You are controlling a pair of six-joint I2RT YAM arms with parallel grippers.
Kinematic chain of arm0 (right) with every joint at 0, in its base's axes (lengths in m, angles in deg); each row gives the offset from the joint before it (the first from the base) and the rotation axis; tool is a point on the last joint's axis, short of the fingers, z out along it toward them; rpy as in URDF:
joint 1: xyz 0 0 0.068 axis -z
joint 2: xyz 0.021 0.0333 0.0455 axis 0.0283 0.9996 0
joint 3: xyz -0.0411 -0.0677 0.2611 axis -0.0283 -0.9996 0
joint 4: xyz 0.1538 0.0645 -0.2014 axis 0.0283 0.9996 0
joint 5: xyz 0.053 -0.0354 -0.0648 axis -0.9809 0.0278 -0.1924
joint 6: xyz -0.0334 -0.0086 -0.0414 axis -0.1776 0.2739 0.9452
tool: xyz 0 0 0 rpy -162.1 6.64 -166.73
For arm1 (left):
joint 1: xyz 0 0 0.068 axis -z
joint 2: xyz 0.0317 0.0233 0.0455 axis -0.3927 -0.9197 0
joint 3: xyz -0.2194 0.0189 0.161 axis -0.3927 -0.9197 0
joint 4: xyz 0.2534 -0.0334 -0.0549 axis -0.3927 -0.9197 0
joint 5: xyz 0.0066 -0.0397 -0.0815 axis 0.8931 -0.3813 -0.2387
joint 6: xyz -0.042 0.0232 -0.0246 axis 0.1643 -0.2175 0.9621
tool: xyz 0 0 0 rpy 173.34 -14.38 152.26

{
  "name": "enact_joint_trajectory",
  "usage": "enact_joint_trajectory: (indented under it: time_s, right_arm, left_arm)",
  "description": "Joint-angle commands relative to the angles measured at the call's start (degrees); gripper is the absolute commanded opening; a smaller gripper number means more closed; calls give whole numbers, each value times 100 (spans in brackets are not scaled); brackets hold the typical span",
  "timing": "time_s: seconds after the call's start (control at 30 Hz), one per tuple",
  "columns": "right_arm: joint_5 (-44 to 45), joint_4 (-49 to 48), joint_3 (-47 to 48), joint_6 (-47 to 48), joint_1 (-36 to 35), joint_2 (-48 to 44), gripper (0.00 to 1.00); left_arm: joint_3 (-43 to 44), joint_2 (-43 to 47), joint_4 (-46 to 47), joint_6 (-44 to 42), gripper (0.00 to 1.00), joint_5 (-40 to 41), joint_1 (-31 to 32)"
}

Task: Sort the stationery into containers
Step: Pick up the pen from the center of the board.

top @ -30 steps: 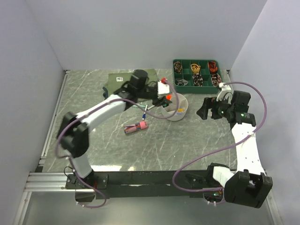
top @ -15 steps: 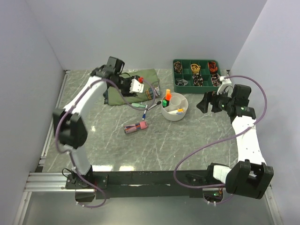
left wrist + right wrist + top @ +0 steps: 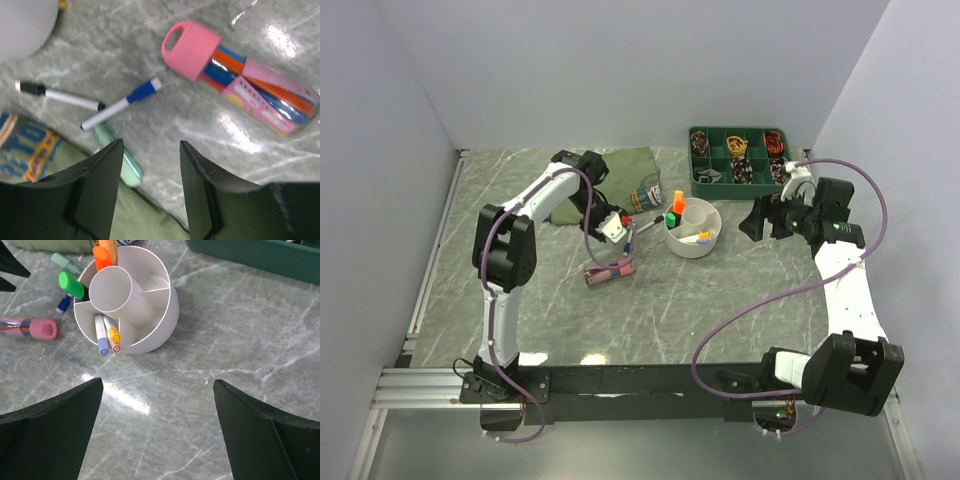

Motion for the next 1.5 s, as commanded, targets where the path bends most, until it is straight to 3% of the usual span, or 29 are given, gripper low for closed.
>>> enact_joint_trajectory:
  time_s: [0.0,0.7,1.2,1.47]
  right_arm:
    - [-63,-64,-5,135,32,-75,100]
    - [-134,-29,83,267,58,171,100]
    - [-28,121,109,338,120,66,100]
    - [-54,349,127,531,190,83,100]
  left_arm:
    - [-34,-120,132,-2793,54,-91,182]
    - [-518,-709,1724,-3031,54,172,596]
    - [159,-1281,-278,-3628,39,988,771]
    - [27,-1412,-446,-3646,38,1130,1009]
